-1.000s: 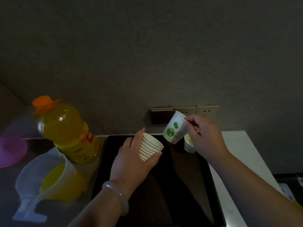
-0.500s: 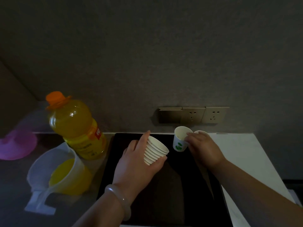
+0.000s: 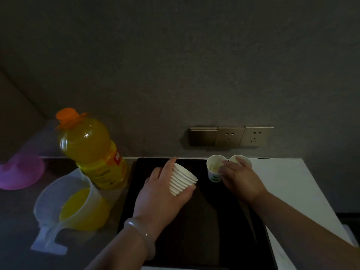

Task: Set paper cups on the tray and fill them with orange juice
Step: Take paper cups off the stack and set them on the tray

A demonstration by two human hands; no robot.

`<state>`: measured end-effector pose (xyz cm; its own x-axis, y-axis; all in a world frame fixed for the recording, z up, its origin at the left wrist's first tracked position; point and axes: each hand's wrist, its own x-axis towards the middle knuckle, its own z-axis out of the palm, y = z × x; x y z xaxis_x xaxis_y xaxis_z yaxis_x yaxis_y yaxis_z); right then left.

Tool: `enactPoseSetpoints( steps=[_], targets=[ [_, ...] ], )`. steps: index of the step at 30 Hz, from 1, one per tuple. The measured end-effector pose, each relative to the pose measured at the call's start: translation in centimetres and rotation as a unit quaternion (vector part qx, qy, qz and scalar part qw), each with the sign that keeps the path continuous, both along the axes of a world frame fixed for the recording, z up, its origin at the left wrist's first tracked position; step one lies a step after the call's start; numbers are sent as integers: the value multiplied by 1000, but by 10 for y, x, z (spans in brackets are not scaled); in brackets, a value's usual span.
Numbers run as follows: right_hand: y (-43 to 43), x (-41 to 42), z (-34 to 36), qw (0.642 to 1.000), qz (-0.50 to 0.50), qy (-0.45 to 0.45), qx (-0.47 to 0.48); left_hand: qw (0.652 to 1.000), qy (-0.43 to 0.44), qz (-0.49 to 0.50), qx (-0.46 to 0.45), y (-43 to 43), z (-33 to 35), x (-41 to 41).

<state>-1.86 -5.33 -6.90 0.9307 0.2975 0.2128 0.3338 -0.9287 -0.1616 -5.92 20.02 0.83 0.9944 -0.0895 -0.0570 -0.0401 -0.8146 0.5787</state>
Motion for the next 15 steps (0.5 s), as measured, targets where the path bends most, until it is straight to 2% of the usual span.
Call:
enactPoseSetpoints(
  steps=[4,10,13,15],
  targets=[
    [7,1,3,998,24,-56,30,999,17,8,-26,3,-1,-1],
    [35,-5,29,990,35,-116,73,982,52,34,-179,10,2,5],
    [56,-17,48,987,43,-92,121,970,66,46,-231,14,6,7],
    [70,-26,59,972,52,-23,228,964,61,50,-253,16,9,9]
  ],
)
